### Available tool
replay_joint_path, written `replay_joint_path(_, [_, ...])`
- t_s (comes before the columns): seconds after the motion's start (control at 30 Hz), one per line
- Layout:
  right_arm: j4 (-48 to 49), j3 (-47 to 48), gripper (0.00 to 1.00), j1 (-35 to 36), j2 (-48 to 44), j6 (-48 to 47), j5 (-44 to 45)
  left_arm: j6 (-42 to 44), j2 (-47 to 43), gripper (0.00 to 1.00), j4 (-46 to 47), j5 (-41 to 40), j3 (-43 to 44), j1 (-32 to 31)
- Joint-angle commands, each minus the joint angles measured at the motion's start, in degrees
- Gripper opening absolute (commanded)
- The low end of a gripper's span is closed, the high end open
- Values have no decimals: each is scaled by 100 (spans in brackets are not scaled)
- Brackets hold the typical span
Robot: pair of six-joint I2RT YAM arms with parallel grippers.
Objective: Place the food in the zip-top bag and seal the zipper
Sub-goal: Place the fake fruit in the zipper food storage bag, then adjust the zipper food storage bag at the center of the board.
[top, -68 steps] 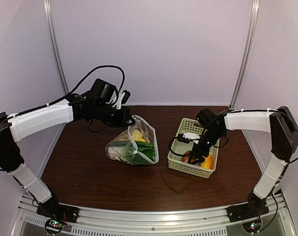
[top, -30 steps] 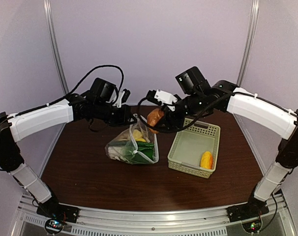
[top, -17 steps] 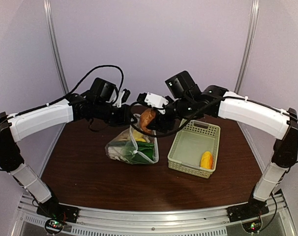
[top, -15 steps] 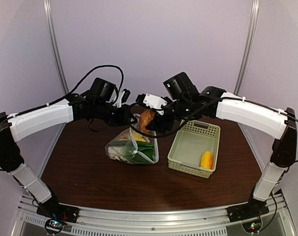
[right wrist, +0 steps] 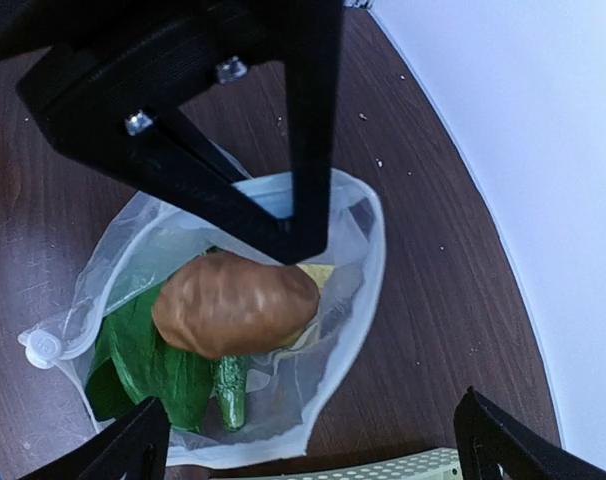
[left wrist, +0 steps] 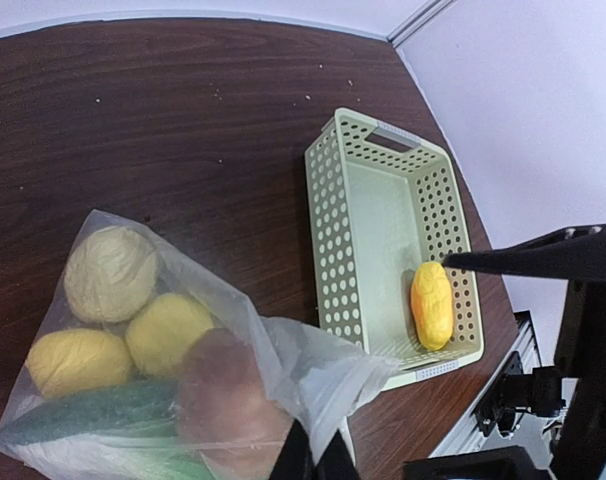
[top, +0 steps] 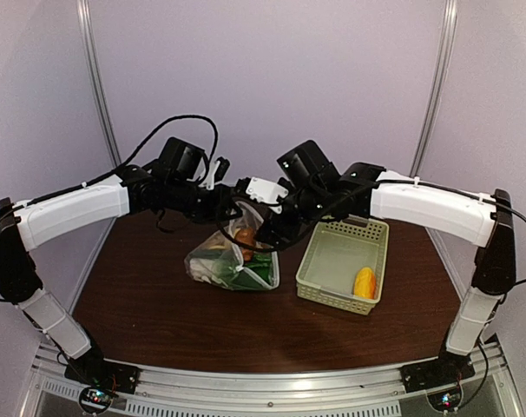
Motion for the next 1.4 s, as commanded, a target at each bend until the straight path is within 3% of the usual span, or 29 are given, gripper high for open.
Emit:
replay_joint_path(0.0, [202,-430,100,-141,-728,445,268,-1,-77,0,262,14,91,-1])
replay_joint_path(0.2, [-335,-920,99,-517,-643,1083,-959,-1,-116,0,271,-6,95,-1])
replay_joint_path(0.33, [-256,-1303,93,-575,-531,1415,-1624,0,-138,0,266,-21,95,-1])
replay_joint_path(0.87, [153,-1181,65,-766,246,2009,-2177,8,-247,0,240,-134,89,-1])
replay_joint_path(1.07, [197,-1141,36,-950,436,1998,-2856,8,-307,0,244,-200,17,-1])
replay_joint_path(1.2, [184,-1102,27,-952,459,1829,-3902,32,-311,0,231,-267,-22,-1])
replay_joint_path(1.33, [-69,-864,0,-956,467,1848,-3787,79,-297,0,153,-343,-8,-1])
replay_joint_path(1.37, [-219,-717,0,-961,454,1852,-3704,114,-297,0,99,-376,12,-1])
